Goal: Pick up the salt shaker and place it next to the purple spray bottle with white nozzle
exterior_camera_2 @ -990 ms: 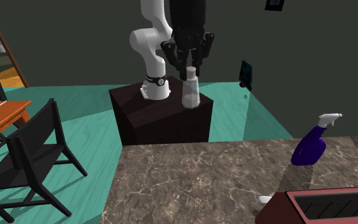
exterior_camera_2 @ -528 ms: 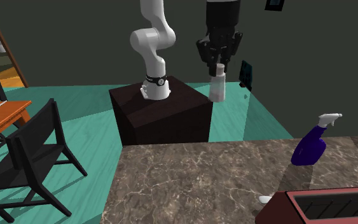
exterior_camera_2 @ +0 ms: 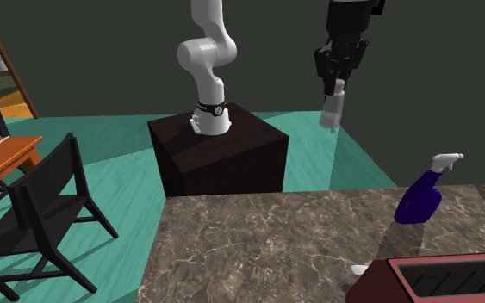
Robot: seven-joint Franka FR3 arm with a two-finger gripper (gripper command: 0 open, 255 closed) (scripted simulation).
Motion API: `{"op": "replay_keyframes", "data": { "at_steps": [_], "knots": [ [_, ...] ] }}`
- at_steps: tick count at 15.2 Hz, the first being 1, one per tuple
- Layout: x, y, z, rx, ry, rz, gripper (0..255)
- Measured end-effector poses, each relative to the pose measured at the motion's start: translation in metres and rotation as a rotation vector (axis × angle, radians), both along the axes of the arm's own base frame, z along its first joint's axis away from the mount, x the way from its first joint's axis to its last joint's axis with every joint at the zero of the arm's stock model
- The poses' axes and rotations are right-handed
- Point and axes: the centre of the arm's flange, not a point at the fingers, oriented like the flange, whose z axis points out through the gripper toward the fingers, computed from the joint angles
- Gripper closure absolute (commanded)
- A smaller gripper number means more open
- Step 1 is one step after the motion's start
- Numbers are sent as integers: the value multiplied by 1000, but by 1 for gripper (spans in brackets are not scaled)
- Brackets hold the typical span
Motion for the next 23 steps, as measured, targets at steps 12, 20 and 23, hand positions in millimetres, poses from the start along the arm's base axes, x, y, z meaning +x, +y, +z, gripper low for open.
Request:
{"op": "replay_keyframes", "data": {
  "at_steps": [12, 20, 23],
  "knots": [
    [19, 157, 3, -1, 0, 0, 255],
    [25, 201, -21, 0, 1, -1, 255],
    [26, 202, -36, 0, 0, -1, 255]
  ]
}}
